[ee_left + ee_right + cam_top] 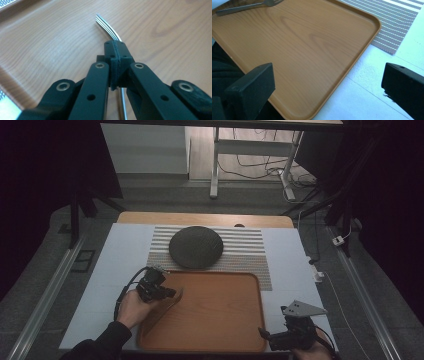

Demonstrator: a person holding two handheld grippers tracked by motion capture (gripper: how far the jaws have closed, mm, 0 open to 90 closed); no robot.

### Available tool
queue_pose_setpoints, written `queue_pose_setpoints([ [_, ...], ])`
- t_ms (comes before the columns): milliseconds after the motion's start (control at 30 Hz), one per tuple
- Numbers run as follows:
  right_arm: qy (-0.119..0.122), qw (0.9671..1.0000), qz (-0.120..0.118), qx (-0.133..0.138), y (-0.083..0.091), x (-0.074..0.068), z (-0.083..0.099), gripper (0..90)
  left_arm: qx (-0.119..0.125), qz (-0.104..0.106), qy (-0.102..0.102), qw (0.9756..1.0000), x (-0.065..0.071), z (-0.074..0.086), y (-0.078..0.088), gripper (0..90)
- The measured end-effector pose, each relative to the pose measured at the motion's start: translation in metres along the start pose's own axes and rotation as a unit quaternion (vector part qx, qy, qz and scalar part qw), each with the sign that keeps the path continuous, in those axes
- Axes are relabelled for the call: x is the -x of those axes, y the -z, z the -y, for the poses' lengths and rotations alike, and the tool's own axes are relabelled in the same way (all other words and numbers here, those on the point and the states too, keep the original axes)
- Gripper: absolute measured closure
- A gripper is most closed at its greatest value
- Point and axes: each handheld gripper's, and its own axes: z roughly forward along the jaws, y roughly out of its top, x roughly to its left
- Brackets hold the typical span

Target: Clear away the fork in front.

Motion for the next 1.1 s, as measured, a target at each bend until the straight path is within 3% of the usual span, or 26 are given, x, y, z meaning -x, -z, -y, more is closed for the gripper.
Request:
queue_pose_setpoints([
  [100,0.001,1.0,-0.001,-0.003,-0.001,0.0,0.0,0.0,0.0,0.0,0.001,1.0,0.001,-0.001,-0.003,88.2],
  [433,0.003,1.0,-0.002,-0.005,-0.002,-0.001,0.0,0.0,-0.008,0.024,-0.033,0.9991,0.023,-0.006,-0.011,88.2],
  [533,0.004,1.0,-0.002,-0.006,-0.002,-0.001,0.0,0.0,-0.013,0.021,-0.043,0.9988,0.029,-0.007,-0.014,88.2],
  [767,0.001,1.0,-0.004,-0.006,-0.002,0.0,0.0,0.0,0.009,0.041,-0.059,0.9973,0.039,-0.011,-0.011,88.2],
  [900,0.001,1.0,-0.005,-0.006,-0.002,0.0,0.0,0.0,-0.004,0.047,-0.077,0.9959,0.047,-0.012,-0.02,88.3],
  [1100,0.0,1.0,-0.006,-0.007,-0.002,0.0,0.0,0.0,-0.026,0.035,-0.089,0.9951,0.048,-0.01,-0.034,88.2],
])
